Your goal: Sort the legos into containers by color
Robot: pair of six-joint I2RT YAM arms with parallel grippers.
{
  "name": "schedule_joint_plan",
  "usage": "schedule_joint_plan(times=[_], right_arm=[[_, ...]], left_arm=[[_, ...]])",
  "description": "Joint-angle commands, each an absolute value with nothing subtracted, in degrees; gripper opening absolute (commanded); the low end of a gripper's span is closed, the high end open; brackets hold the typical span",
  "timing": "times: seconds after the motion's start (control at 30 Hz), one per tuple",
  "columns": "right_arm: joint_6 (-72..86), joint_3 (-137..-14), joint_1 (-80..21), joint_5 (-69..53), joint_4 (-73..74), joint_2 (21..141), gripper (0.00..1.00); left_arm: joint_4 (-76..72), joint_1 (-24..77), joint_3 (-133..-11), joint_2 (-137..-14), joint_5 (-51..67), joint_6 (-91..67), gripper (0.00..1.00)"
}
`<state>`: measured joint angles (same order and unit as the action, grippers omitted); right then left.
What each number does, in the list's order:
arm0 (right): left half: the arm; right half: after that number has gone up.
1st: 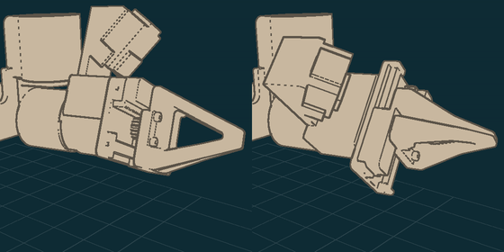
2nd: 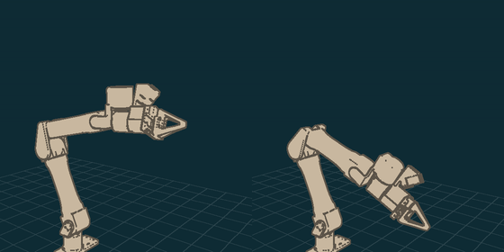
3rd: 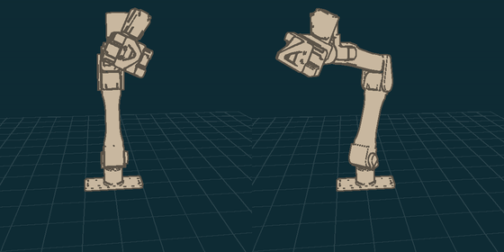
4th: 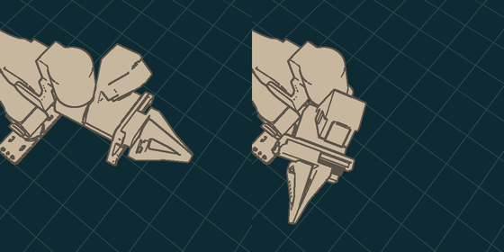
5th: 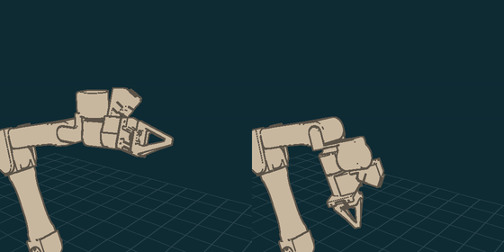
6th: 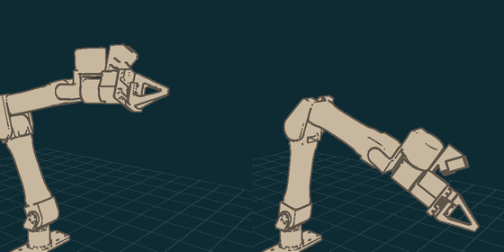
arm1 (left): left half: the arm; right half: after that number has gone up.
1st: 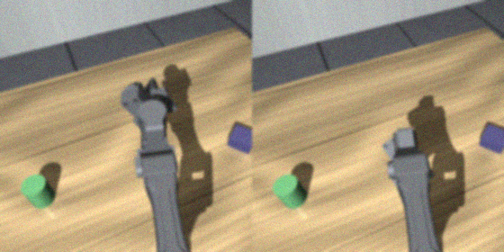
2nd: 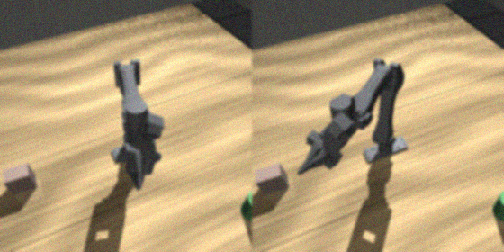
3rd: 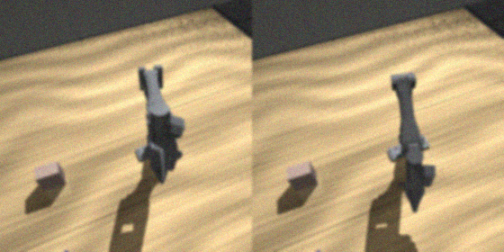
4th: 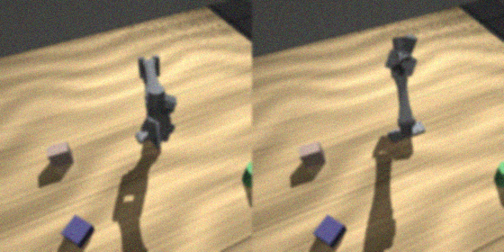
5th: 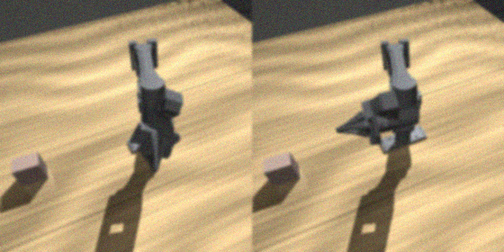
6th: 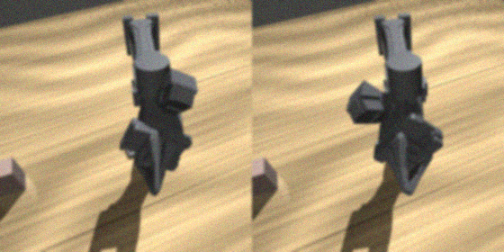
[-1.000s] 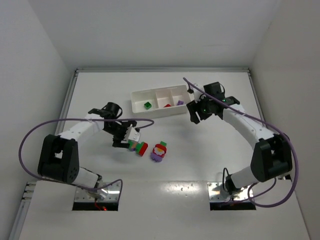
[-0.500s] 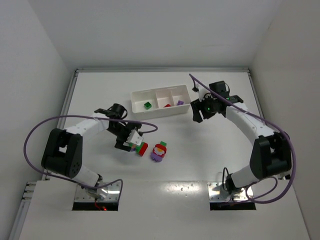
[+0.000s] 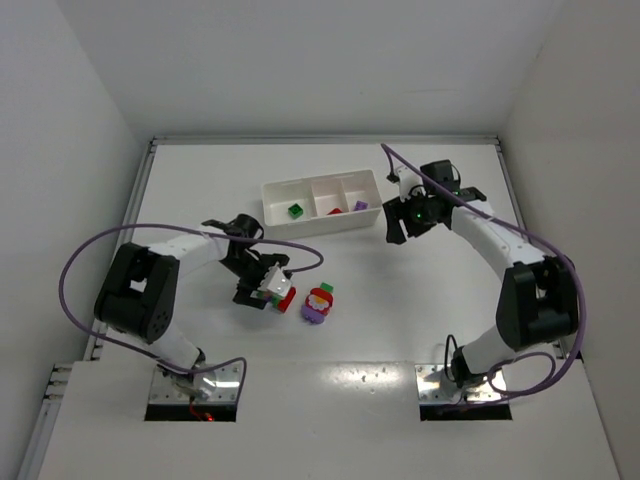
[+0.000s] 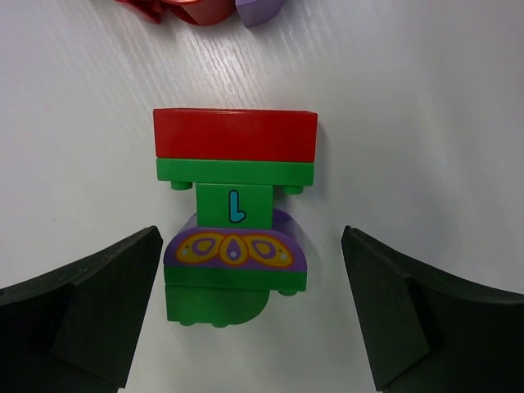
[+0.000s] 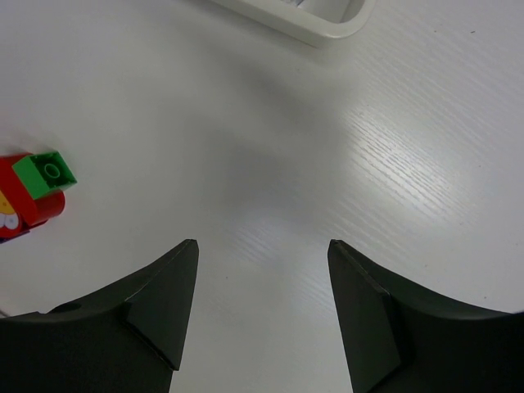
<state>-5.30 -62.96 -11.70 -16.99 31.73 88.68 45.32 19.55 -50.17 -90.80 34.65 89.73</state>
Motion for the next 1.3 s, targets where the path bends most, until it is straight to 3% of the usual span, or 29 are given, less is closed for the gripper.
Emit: schedule_joint_plan(times=[0.0, 0.17, 0.27, 0.3, 0.4, 0.43, 0.67, 0.83, 1.1, 1.27], right_arm=[[-4.48, -65.65, -11.25, -18.46, 31.46, 89.82, 0.66], [-4.48, -66.18, -10.72, -18.98, 31.46, 90.35, 0.66], [-4.48, -66.18, -10.72, -20.21, 31.46, 90.88, 0.66], [-3.96, -66.18, -10.72, -20.21, 31.46, 90.88, 0.66], [-3.43, -66.18, -10.2, -23.8, 31.46, 91.41, 0.66], [-2.64, -66.18, -10.2, -24.69, 30.94, 91.93, 0.66], [2.19, -65.04, -10.2, -44.69, 27.16, 92.72, 0.66], [5.62, -67.14, -11.77, -58.24, 24.88, 96.85, 0.75], [12.38, -72.6, -13.45, -66.6, 20.94, 103.44, 0.78], [14.77, -74.79, -16.17, -64.43, 18.11, 103.45, 0.79]], left_arm=[[43.95, 20.39, -50.8, -92.63, 36.12, 89.3, 0.99], [42.63, 20.39, -51.94, -94.66, 34.89, 87.55, 0.93], [41.14, 20.39, -52.47, -95.19, 34.37, 85.36, 0.75], [40.44, 20.39, -52.47, -95.19, 34.37, 84.47, 0.63], [38.42, 20.39, -52.47, -95.19, 33.84, 81.31, 0.42], [37.89, 20.39, -52.47, -94.58, 33.84, 80.6, 0.39], [30.94, 19.87, -52.2, -87.54, 39.44, 68.13, 0.33], [26.98, 19.86, -55.2, -85.08, 40.78, 55.13, 0.33], [24.7, 21.45, -58.18, -80.95, 40.78, 46.5, 0.33], [24.7, 23.38, -59.24, -80.33, 40.78, 45.27, 0.33]])
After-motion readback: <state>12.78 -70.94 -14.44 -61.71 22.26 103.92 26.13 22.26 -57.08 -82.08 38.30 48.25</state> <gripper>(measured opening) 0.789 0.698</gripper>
